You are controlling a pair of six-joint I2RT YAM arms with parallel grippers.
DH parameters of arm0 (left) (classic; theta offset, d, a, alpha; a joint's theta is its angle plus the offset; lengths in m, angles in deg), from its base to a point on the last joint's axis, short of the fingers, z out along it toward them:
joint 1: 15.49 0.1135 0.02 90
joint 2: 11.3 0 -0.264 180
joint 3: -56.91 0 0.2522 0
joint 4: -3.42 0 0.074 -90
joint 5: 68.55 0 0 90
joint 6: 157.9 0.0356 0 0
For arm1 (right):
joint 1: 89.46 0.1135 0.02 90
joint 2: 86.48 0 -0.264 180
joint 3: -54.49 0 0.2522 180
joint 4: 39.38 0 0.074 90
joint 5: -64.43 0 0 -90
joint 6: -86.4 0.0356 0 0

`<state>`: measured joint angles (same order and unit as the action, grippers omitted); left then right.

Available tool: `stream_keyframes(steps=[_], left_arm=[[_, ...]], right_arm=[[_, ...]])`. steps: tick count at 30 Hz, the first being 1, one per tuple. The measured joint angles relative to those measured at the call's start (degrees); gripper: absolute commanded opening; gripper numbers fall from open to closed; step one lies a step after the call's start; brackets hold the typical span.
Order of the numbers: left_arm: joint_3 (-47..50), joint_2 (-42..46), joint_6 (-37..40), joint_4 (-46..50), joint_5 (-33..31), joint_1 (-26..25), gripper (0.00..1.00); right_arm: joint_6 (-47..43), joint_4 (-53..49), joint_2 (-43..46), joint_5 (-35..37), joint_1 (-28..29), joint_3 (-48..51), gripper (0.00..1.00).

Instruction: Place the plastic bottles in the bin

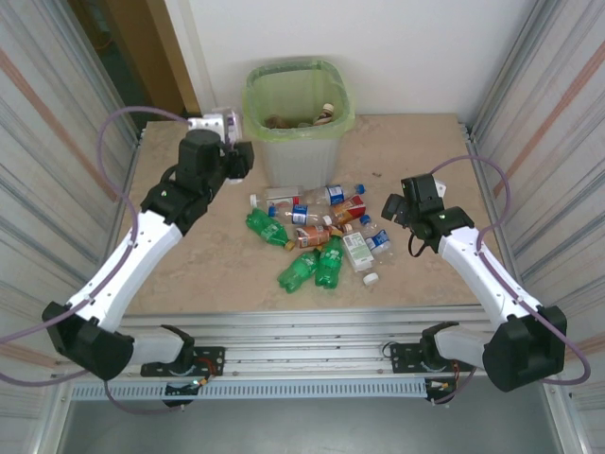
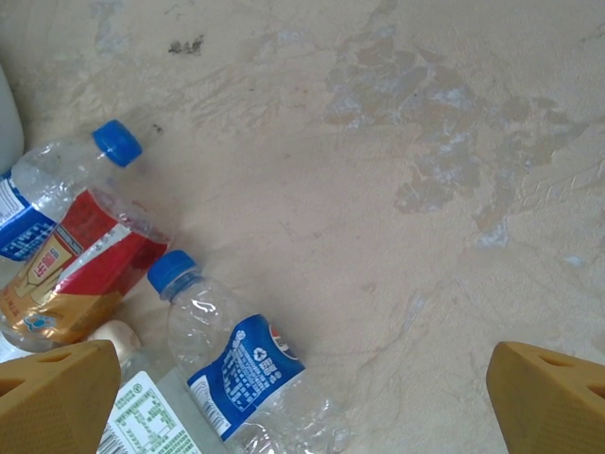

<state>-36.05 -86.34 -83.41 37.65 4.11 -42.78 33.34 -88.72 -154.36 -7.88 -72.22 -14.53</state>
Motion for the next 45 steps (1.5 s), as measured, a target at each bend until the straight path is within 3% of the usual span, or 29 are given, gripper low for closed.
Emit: stream_keyframes(steps=[14,24,39,45], left_arm=[[-30.99,-25.83,5.22,-2.25,11.02,3.06,0.54],[-51.82,-41.88,6.43,-0.83,14.43,5.2,0.56],[-55.06,-51.08,11.26,1.7,14.21,5.18,0.67],[-54.99,-51.08,11.82,1.77,13.7,5.18,0.85]], right_arm=[[2.1,-1.2,2.47,0.02,0.7,0.15,0.98],[3.17,-3.04,2.45,0.07,1.88,0.2,0.98],[4.68,-5.53,0.76,1.6,5.44,-1.53,0.98],[4.7,-6.58,0.33,2.16,6.4,-1.53,0.98]])
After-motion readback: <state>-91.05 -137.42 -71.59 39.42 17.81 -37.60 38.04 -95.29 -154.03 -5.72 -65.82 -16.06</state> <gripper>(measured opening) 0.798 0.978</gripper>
